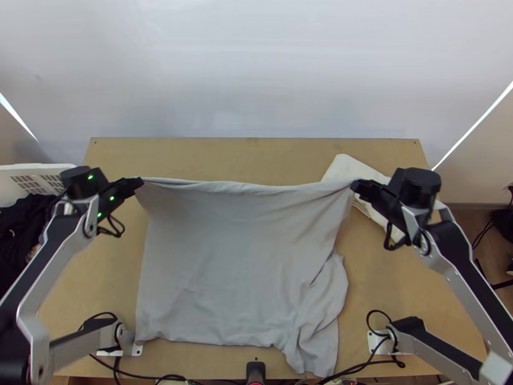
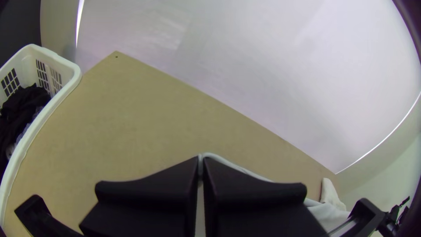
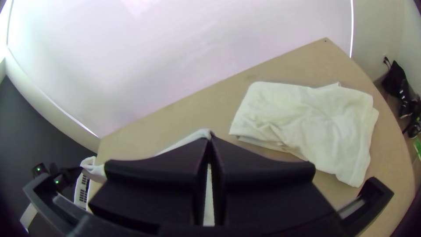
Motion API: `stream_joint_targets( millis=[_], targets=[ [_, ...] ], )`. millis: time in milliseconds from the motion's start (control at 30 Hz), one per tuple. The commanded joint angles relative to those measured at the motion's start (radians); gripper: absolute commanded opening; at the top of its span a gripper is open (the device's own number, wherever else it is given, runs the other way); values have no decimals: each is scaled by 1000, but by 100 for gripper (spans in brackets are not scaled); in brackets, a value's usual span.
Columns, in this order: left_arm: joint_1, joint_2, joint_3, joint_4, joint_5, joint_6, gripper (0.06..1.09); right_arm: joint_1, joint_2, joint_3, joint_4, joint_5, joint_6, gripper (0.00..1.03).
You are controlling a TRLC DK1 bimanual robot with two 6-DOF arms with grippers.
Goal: Fold the t-shirt
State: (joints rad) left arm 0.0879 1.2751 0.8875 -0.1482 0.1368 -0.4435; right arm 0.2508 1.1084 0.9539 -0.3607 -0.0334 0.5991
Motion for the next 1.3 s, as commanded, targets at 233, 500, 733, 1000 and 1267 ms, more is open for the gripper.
stream_joint_targets(
  millis=[233,500,733,1000,1267],
  targets=[
    [19,474,248,134,-39,3,9,-22,481,169,120,-7,11,3],
    [50,670,433,130,-69,-4,9,-2,722,385,120,-5,30,3],
    [99,788,542,119,-85,2,9,2,870,528,120,-2,24,3],
    [105,911,669,52,-97,6,9,-5,1005,677,106,12,33,3],
    [104,978,755,22,-106,9,9,-2,1059,733,108,24,33,3]
  ],
)
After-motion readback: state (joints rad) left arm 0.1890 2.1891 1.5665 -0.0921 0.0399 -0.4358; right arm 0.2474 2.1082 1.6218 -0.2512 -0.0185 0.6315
